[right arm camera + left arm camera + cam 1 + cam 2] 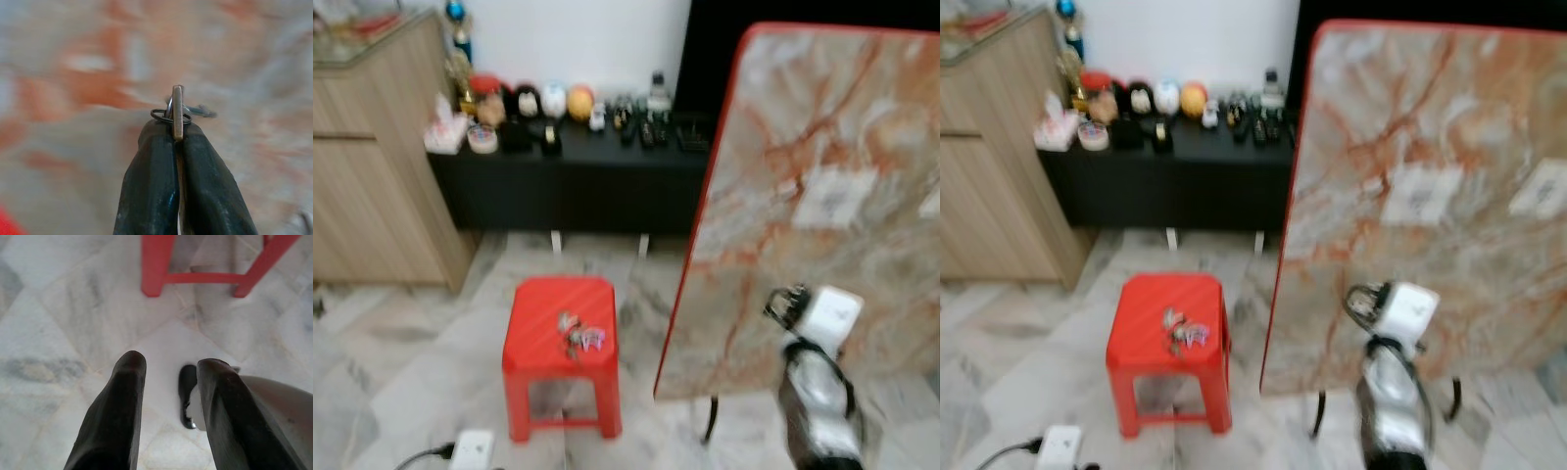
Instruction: Hang keys on a hook
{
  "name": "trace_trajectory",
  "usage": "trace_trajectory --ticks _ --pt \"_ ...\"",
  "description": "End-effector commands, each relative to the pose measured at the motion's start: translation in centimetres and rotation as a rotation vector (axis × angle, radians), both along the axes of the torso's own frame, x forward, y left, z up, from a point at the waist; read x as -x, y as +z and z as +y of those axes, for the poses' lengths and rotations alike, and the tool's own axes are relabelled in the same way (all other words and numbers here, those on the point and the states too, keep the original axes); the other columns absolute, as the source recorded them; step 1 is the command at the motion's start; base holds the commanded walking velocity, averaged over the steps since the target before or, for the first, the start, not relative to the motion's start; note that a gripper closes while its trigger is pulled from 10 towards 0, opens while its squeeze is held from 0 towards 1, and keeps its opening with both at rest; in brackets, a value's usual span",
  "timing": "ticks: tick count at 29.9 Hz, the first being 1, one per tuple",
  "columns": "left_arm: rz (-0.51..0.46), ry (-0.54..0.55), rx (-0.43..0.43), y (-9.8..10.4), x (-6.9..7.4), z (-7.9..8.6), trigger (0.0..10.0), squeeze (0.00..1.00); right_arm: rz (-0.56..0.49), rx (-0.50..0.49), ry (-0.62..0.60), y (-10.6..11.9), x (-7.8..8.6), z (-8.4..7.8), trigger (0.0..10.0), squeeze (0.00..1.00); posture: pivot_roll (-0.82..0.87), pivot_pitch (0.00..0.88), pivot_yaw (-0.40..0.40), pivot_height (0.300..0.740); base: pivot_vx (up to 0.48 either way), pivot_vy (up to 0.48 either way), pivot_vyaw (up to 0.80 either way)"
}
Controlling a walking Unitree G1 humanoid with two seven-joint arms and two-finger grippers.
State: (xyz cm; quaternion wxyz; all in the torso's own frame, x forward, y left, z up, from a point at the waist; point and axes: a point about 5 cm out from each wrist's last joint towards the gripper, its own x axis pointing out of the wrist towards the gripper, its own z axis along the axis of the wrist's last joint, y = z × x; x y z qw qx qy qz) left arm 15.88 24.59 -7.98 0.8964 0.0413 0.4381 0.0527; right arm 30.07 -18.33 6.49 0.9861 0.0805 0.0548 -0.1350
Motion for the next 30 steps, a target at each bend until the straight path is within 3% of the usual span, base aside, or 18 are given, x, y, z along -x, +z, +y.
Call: trace_trajectory --ticks 1,8,14,23,28,30 --pt "0.011 -0.014 0.016 -0.3 0.0 -0.8 10.0 0.0 -0.007 0.022 -0.056 0.3 0.3 -1.6 10.0 0.0 0.05 0.0 -0.053 0.74 0.0 0.0 0.0" --pt "0.024 -0.013 0.018 -0.5 0.5 -0.9 10.0 0.0 -0.06 0.045 -0.103 1.5 0.1 -2.0 10.0 0.0 0.05 0.0 -0.053 0.74 0.0 0.0 0.0" --pt "0.031 -0.013 0.019 -0.6 0.7 -0.9 10.0 0.0 -0.13 0.12 -0.178 3.4 -0.4 -2.8 10.0 0.0 0.05 0.0 -0.052 0.74 0.0 0.0 0.0" --pt "0.019 -0.008 0.026 -0.5 0.5 -0.9 10.0 0.0 -0.156 0.127 -0.168 4.6 -1.8 -2.8 10.0 0.0 0.05 0.0 -0.052 0.74 0.0 0.0 0.0" --pt "0.016 -0.005 0.027 -0.5 0.5 -1.1 10.0 0.0 -0.135 0.114 -0.155 4.0 -1.2 -2.5 10.0 0.0 0.05 0.0 -0.058 0.74 0.0 0.0 0.0" --pt "0.017 -0.002 0.027 -0.6 0.6 -1.2 10.0 0.0 -0.074 0.116 -0.165 2.1 0.3 -3.7 10.0 0.0 0.05 0.0 -0.059 0.74 0.0 0.0 0.0"
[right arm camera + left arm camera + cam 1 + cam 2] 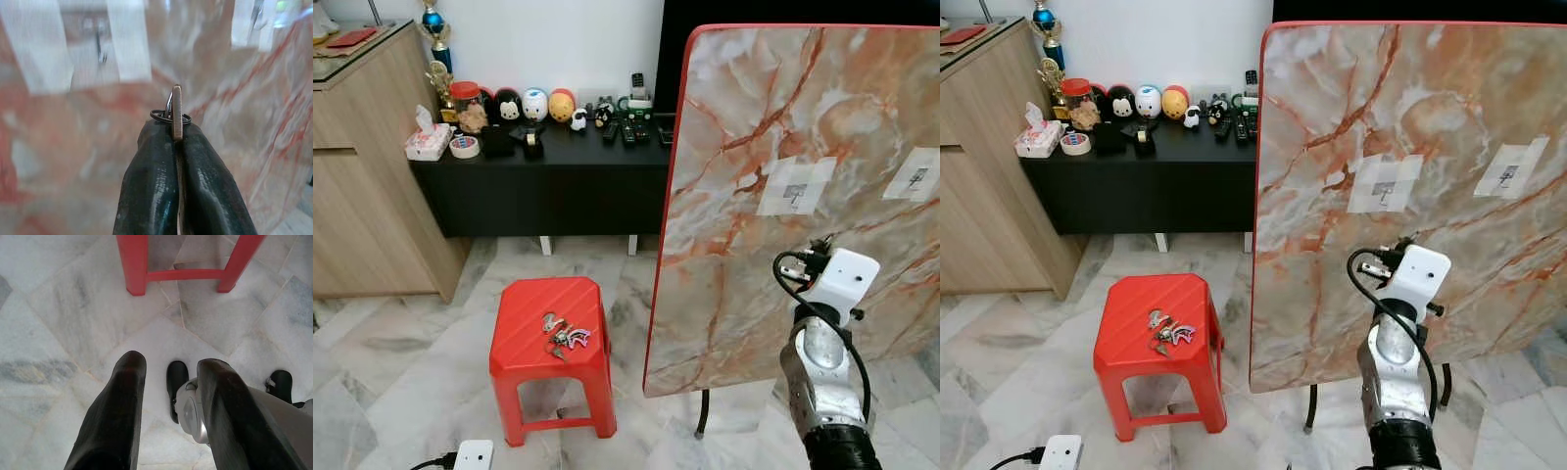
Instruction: Hang keys on a hook
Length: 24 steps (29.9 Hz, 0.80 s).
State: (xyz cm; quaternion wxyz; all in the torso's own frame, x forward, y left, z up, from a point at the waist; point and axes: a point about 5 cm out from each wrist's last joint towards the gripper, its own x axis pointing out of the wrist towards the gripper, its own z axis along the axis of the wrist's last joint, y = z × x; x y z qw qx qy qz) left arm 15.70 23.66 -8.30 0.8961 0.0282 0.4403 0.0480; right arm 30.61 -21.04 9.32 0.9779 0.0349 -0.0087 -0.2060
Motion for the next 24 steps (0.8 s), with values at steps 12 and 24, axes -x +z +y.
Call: trace_trajectory --ticks 12,24 --pt "0.036 -0.001 -0.003 -0.5 1.0 -0.4 10.0 0.0 0.336 -0.003 0.029 -9.3 7.5 -3.2 10.0 0.0 0.03 0.0 -0.053 0.74 0.0 0.0 0.0" --pt "0.057 0.009 -0.003 -0.6 1.8 0.7 10.0 0.0 0.745 -0.103 0.075 -16.5 13.4 -2.2 10.0 0.0 0.04 0.0 -0.048 0.74 0.0 0.0 0.0"
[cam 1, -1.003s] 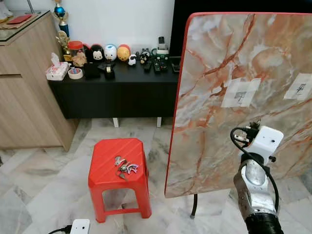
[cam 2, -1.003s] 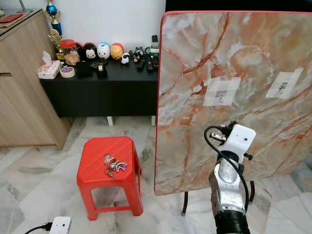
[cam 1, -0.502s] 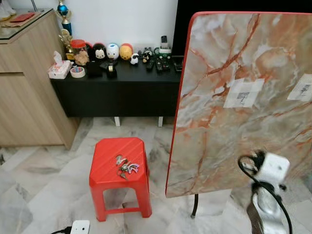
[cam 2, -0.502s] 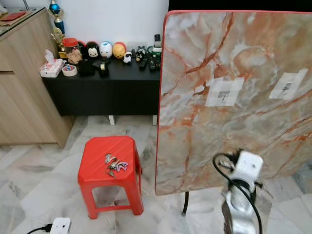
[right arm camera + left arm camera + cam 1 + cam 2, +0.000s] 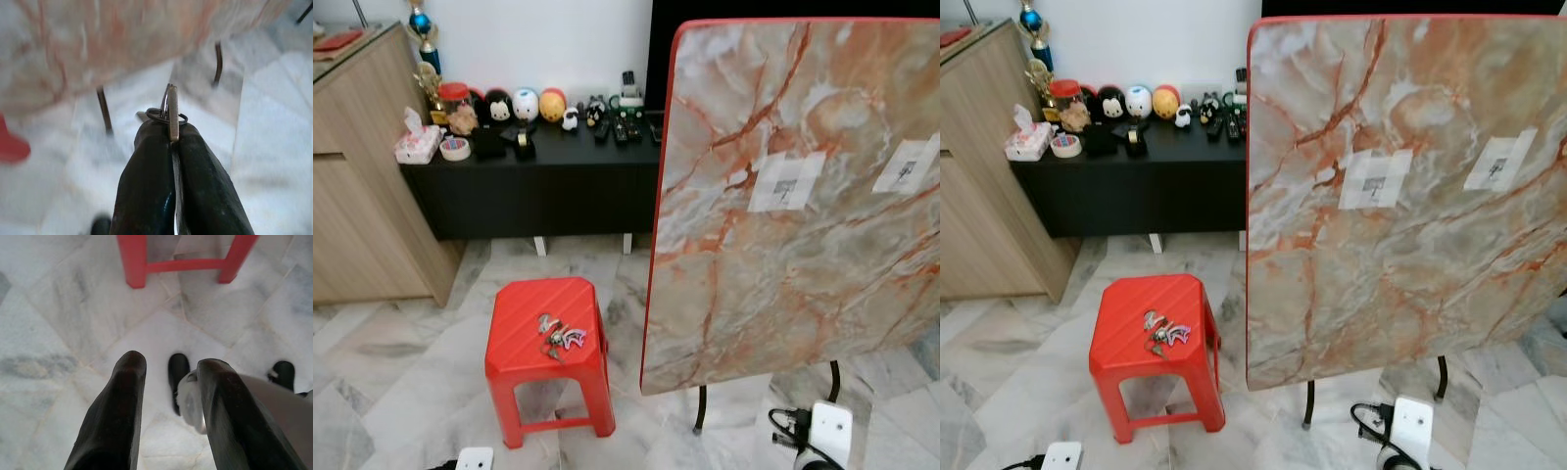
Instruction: Hang keys on a hook
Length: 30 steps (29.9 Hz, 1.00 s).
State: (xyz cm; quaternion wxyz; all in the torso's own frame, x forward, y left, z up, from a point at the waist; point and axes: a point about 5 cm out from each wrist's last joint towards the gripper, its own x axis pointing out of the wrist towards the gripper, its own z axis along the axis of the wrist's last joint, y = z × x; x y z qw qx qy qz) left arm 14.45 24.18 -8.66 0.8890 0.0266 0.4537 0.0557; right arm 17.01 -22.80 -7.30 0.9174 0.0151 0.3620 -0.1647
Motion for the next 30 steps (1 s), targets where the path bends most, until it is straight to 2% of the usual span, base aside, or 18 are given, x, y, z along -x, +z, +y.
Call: trace_trajectory --ticks 1,3,6,14,18,23,30 --pt "0.028 -0.005 0.0 -0.2 0.6 0.2 10.0 0.0 0.016 0.017 -0.02 0.0 0.2 -0.6 10.0 0.0 0.04 0.0 -0.048 0.74 0.0 0.0 0.0" --pt "0.03 0.005 0.003 -0.2 0.8 0.5 10.0 0.0 0.073 0.004 -0.082 -0.7 1.4 -1.0 10.0 0.0 0.05 0.0 -0.048 0.74 0.0 0.0 0.0" --pt "0.032 0.009 0.003 -0.2 0.9 0.6 10.0 0.0 0.082 0.002 -0.077 -0.9 1.6 -0.9 10.0 0.0 0.05 0.0 -0.047 0.74 0.0 0.0 0.0" --pt "0.043 0.02 0.004 -0.2 1.3 1.2 10.0 0.0 0.085 0.013 -0.09 -0.9 1.8 -1.0 10.0 0.0 0.05 0.0 -0.043 0.74 0.0 0.0 0.0" --pt "0.034 0.017 0.009 0.0 0.7 1.0 10.0 0.0 0.083 0.021 -0.089 -0.9 1.7 -1.0 10.0 0.0 0.05 0.0 -0.043 0.74 0.0 0.0 0.0" --pt "0.024 0.015 0.008 0.2 0.1 1.1 10.0 0.0 0.072 0.016 -0.092 -0.8 1.4 -0.9 10.0 0.0 0.05 0.0 -0.045 0.74 0.27 0.0 0.0" --pt "0.023 0.036 -0.009 0.9 0.7 3.6 10.0 0.0 0.059 0.015 -0.103 -0.6 1.0 -1.1 10.0 0.0 0.05 0.0 -0.046 0.74 0.279 0.0 0.0"
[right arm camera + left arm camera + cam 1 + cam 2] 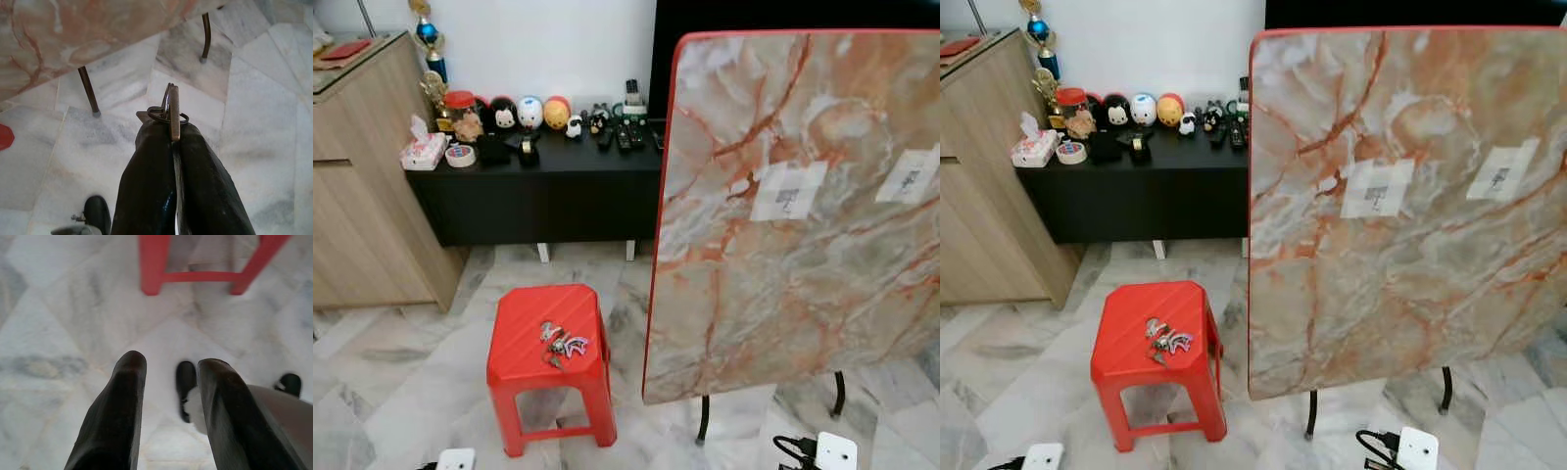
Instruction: Hang keys on a hook
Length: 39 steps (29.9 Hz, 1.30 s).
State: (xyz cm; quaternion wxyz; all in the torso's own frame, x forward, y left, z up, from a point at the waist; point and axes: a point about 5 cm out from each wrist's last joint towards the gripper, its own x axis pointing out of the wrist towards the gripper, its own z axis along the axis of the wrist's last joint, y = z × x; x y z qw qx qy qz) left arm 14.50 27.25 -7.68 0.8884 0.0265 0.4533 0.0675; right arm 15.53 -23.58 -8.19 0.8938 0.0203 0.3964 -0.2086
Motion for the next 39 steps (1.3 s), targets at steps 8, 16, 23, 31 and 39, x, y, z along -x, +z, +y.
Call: trace_trajectory --ticks 8,16,23,31,39 --pt "0.028 0.013 0.002 -0.2 1.1 0.6 10.0 0.0 -0.037 0.002 -0.018 0.5 -0.9 -0.3 10.0 0.0 0.05 0.0 -0.044 0.74 0.251 0.0 0.0" --pt "0.018 -0.033 0.013 -0.9 -0.5 -3.4 10.0 0.0 -0.063 0.003 -0.044 0.7 -1.2 -0.3 10.0 0.0 0.05 0.0 -0.048 0.74 0.0 0.0 0.0" --pt "0.025 -0.048 0.032 -1.5 -0.9 -6.6 10.0 0.0 -0.107 0.006 -0.093 1.0 -1.3 -0.8 10.0 0.0 0.05 0.0 -0.052 0.74 0.0 0.0 0.0" --pt "0.029 -0.037 0.017 -1.5 -0.8 -5.8 10.0 0.0 -0.282 0.058 -0.169 3.6 -4.6 -1.9 10.0 0.0 0.05 0.0 -0.056 0.74 0.0 0.0 0.0" --pt "0.028 -0.03 0.016 -1.4 -0.7 -5.4 10.0 0.0 -0.553 0.233 -0.069 8.7 -9.5 -1.8 10.0 0.0 0.05 0.0 -0.057 0.74 0.0 0.0 0.0"
